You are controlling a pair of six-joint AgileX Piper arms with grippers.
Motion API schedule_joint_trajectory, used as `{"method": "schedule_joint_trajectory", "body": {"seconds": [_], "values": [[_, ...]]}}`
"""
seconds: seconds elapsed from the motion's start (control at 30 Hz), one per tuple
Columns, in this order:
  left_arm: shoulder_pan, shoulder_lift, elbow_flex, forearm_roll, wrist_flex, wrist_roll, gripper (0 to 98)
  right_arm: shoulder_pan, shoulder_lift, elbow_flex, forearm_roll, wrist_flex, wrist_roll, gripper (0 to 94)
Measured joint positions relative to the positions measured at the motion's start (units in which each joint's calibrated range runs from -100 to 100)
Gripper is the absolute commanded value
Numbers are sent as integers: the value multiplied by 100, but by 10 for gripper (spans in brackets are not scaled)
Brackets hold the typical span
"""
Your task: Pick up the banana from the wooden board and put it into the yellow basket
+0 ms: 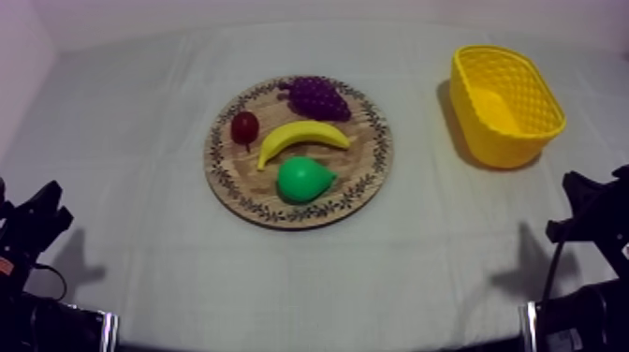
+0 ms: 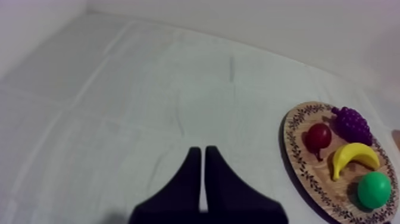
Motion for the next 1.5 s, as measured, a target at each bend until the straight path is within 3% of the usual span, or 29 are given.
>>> {"method": "schedule_joint_trajectory", "body": {"seconds": [1.3, 1.5], "values": [[0, 0, 0, 0, 0, 0, 0, -28, 0, 0, -5, 7, 54, 4], [0, 0, 0, 0, 0, 0, 0, -184, 411, -305, 134, -285, 19, 4]]}}
